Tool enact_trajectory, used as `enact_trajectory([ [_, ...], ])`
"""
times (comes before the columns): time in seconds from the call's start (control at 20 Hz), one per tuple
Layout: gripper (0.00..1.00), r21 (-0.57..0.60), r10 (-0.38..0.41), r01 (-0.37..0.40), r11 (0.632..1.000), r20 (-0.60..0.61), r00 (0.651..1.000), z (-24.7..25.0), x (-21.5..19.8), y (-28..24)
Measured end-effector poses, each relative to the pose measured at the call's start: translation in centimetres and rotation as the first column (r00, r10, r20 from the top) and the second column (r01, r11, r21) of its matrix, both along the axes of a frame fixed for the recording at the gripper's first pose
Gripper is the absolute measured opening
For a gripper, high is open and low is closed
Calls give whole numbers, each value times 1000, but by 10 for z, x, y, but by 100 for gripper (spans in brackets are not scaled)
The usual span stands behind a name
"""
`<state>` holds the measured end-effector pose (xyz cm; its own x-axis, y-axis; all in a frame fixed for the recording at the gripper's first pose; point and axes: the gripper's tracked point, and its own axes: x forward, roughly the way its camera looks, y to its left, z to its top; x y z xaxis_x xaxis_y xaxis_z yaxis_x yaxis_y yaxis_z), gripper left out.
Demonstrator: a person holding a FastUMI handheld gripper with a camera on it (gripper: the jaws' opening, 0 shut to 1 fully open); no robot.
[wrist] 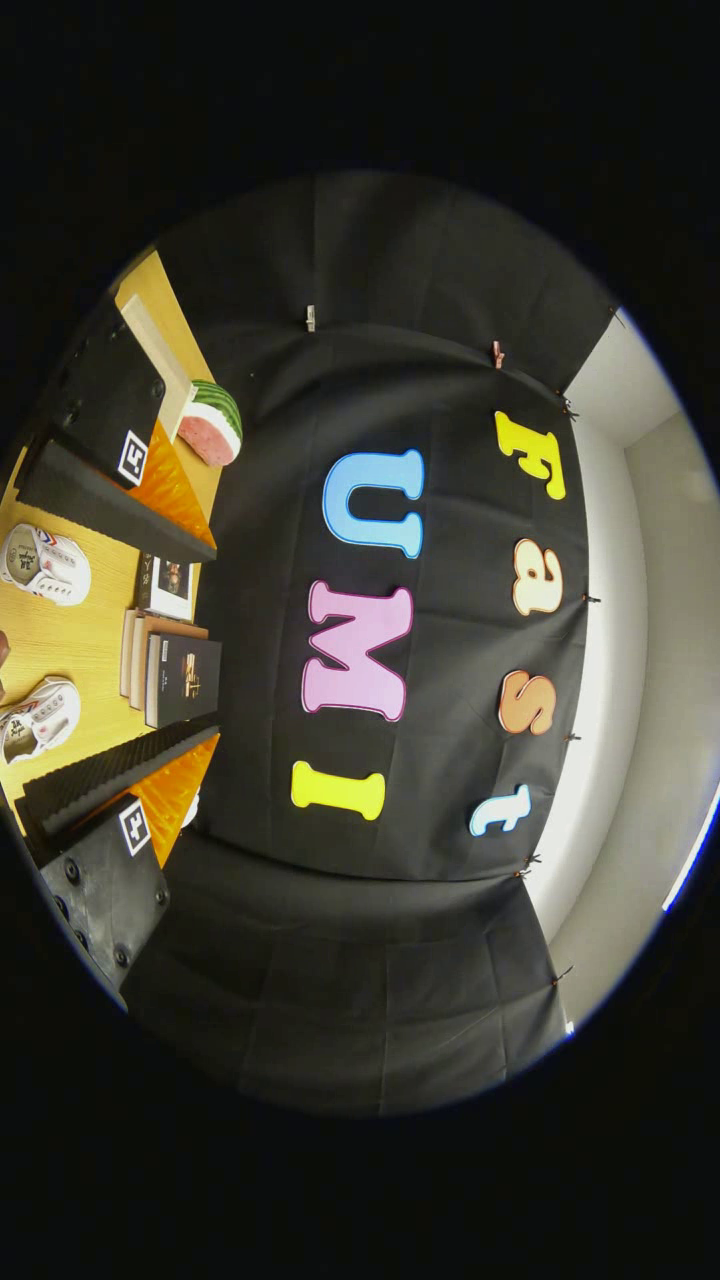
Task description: Open the storage box then place both shoes into the box .Put the left shoe in first, then the right shoe, with the right side of both shoes facing outward in a uniform manner.
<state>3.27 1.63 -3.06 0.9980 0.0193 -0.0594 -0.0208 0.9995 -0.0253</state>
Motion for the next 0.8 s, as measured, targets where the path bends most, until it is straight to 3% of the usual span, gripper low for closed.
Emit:
enact_trajectory([
  [0.2, 97, 11, 20, -20, 1000, -18, 1000, -5, 5, 7],
  [0.45, 97, 77, 102, -95, 992, -89, 991, -21, 9, 28],
  [0.65, 97, 150, 193, -169, 974, -162, 968, -42, 8, 46],
  [0.8, 98, 266, 273, -202, 943, -264, 925, -70, 2, 65],
])
